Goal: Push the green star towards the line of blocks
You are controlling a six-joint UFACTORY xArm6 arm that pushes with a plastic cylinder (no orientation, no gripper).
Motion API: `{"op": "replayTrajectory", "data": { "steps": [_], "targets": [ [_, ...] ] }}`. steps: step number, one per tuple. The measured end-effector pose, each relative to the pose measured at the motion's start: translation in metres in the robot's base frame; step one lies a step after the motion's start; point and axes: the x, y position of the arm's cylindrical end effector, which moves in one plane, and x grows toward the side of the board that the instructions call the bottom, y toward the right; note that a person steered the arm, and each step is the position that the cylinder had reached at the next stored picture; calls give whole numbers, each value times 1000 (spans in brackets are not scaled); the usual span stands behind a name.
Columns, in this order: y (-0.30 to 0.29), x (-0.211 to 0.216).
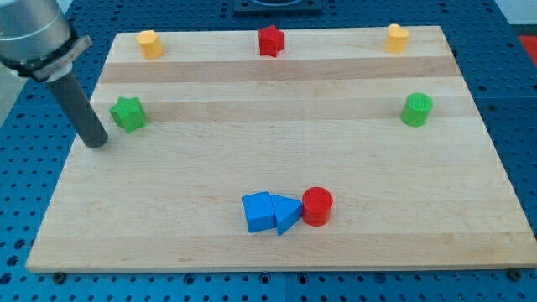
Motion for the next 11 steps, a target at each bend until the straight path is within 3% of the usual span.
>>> {"op": "replayTrajectory", "data": {
  "steps": [2,4,7,9,11],
  "targets": [
    [-2,-43],
    [59,-43],
    [160,-27],
    [182,34],
    [177,47]
  ]
}}
